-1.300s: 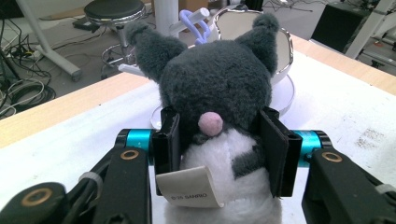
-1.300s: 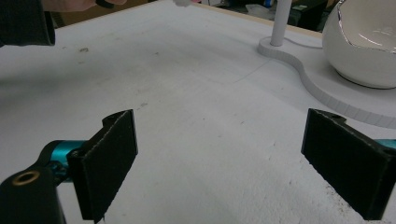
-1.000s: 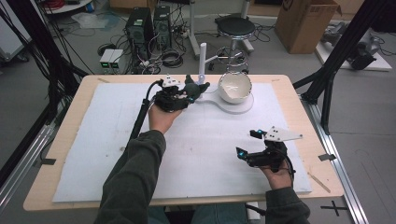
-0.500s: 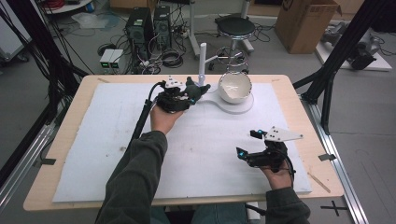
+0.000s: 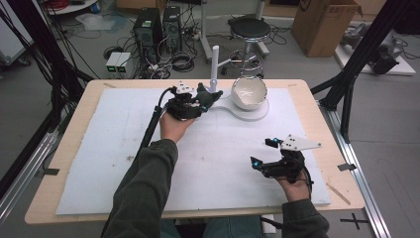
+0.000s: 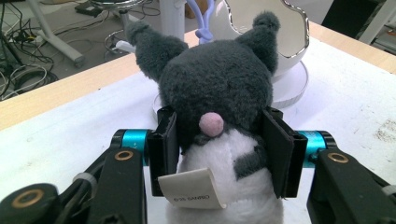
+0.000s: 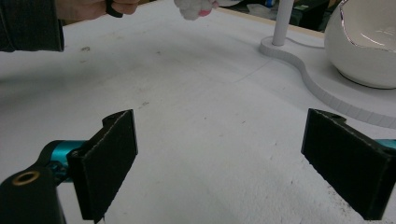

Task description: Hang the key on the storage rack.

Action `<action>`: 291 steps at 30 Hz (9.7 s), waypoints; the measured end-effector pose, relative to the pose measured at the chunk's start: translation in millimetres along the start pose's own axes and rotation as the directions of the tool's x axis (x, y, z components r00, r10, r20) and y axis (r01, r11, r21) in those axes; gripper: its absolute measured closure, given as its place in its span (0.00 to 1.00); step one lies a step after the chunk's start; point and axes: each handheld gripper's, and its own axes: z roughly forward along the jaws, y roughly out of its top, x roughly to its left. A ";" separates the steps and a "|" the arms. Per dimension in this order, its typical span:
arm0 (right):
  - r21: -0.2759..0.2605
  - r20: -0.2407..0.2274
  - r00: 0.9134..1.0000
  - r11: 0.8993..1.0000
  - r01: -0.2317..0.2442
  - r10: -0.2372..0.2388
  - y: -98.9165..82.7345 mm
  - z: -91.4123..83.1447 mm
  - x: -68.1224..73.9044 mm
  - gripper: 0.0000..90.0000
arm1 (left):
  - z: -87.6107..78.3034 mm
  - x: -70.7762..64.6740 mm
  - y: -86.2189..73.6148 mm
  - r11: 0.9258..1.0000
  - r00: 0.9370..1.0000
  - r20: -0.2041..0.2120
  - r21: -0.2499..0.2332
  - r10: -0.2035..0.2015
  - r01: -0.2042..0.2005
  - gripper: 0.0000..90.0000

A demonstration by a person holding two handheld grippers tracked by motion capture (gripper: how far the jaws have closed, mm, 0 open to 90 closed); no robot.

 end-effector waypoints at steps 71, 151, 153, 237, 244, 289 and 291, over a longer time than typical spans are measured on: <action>0.026 0.025 1.000 1.000 0.000 0.000 -7.2 3.7 -7.2 0.11 | -40.8 9.5 -2.4 0.996 0.997 0.070 -0.082 -0.024 0.030 0.37; 0.030 0.055 0.998 1.000 -0.008 0.007 -4.5 4.0 -1.2 0.11 | -156.0 14.4 -77.6 0.995 0.997 0.069 -0.097 0.035 -0.028 0.27; 0.029 0.057 0.998 1.000 -0.007 0.005 -4.5 3.9 -1.4 0.11 | -157.0 13.3 -79.0 0.995 0.997 0.069 -0.097 0.033 -0.027 0.27; 0.046 0.055 0.998 0.999 -0.011 0.009 -3.6 8.7 -0.6 0.11 | -199.6 16.2 -144.9 0.998 0.999 0.017 -0.054 0.029 -0.028 0.23; 0.052 0.055 0.998 0.999 -0.011 0.008 -3.9 9.5 -0.7 0.11 | -205.7 19.1 -150.9 0.998 1.000 0.009 -0.057 0.020 -0.020 0.23; 0.081 0.034 0.999 0.997 -0.003 0.000 -7.2 14.9 0.9 0.11 | -224.4 20.7 -172.0 0.998 0.999 -0.042 -0.062 0.016 -0.019 0.23; 0.085 0.030 1.000 0.996 -0.008 0.006 -7.4 15.3 1.4 0.11 | -223.9 20.6 -172.0 0.998 0.999 -0.043 -0.065 0.010 -0.013 0.23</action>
